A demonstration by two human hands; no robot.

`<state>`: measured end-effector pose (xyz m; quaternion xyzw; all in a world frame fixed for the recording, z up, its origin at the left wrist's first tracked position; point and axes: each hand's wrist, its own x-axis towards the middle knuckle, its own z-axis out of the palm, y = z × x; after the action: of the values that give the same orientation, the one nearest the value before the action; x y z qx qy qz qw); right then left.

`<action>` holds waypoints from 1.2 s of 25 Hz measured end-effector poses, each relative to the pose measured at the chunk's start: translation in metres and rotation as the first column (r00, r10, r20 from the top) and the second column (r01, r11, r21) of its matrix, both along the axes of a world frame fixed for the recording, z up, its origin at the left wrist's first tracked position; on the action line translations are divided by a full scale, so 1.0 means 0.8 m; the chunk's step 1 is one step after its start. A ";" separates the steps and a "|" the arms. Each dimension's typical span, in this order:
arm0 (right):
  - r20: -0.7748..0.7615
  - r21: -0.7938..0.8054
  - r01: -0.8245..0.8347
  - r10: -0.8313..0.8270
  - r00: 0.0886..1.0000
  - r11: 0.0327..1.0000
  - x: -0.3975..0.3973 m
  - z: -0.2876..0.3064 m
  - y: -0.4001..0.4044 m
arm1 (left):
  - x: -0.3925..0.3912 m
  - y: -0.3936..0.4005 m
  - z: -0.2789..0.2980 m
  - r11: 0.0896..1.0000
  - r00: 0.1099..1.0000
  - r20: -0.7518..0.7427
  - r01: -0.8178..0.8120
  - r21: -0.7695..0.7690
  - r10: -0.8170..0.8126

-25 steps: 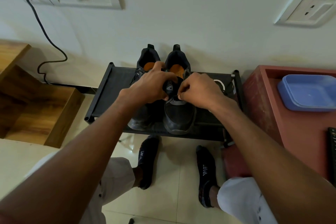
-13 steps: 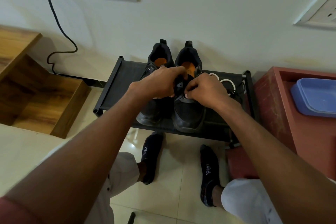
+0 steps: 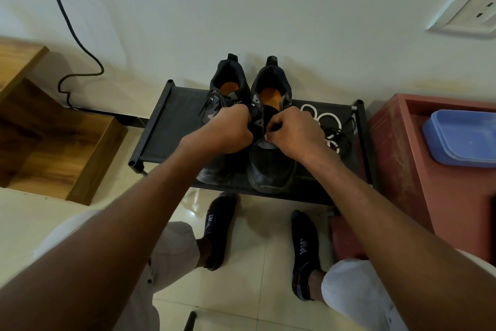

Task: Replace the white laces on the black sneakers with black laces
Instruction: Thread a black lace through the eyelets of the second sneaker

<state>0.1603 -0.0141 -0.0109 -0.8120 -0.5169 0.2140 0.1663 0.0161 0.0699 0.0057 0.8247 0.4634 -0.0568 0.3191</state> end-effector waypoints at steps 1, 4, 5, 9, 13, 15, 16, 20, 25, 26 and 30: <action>-0.023 -0.011 -0.009 0.009 1.000 1.000 0.000 0.000 0.001 | -0.001 -0.005 -0.002 0.999 1.000 0.011 -0.009 -0.043 0.010; -0.134 -0.056 0.017 -0.024 0.991 0.998 0.001 -0.002 0.004 | -0.003 -0.011 -0.004 0.988 0.993 0.074 -0.087 -0.125 0.097; -0.178 -0.063 0.028 -0.039 0.983 0.998 0.001 -0.001 0.005 | -0.005 -0.011 -0.004 0.984 0.988 0.094 -0.112 -0.142 0.126; -0.369 -0.126 0.009 -0.055 0.928 0.992 0.002 0.015 0.007 | -0.003 -0.011 -0.007 0.984 0.981 0.116 -0.145 -0.106 0.157; -0.354 -0.240 -0.140 0.048 0.934 0.961 0.015 0.031 0.005 | 0.008 -0.015 -0.009 0.989 0.976 0.161 -0.148 0.006 0.145; -0.254 -0.276 -0.205 0.134 0.958 0.939 0.023 0.028 0.005 | 0.008 -0.013 -0.004 0.992 0.978 0.168 -0.128 0.000 0.126; -0.187 -0.277 -0.214 0.166 0.968 0.937 0.027 0.025 0.005 | 0.005 -0.009 0.002 0.992 0.979 0.163 -0.123 -0.005 0.122; -0.100 -0.250 -0.233 0.214 0.972 0.940 0.036 0.019 0.001 | -0.013 0.010 0.050 0.949 0.810 0.520 -0.137 -0.283 0.272; 0.007 -0.276 -0.249 0.261 0.965 0.928 0.038 0.019 0.002 | -0.028 0.025 0.071 0.892 0.540 0.717 -0.171 -0.419 0.440; 0.042 -0.285 -0.246 0.268 0.962 0.927 0.037 0.019 0.001 | -0.027 0.021 0.058 0.966 0.772 0.581 -0.217 -0.142 0.259; 0.079 -0.260 -0.244 0.272 0.959 0.934 0.034 0.021 0.000 | -0.003 -0.012 0.015 0.973 0.988 -0.035 0.152 0.171 -0.148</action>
<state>0.1872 -0.0142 0.0056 -0.7623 -0.5968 0.2505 0.0043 0.0141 0.0600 0.0173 0.8815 0.4063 -0.0494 0.2356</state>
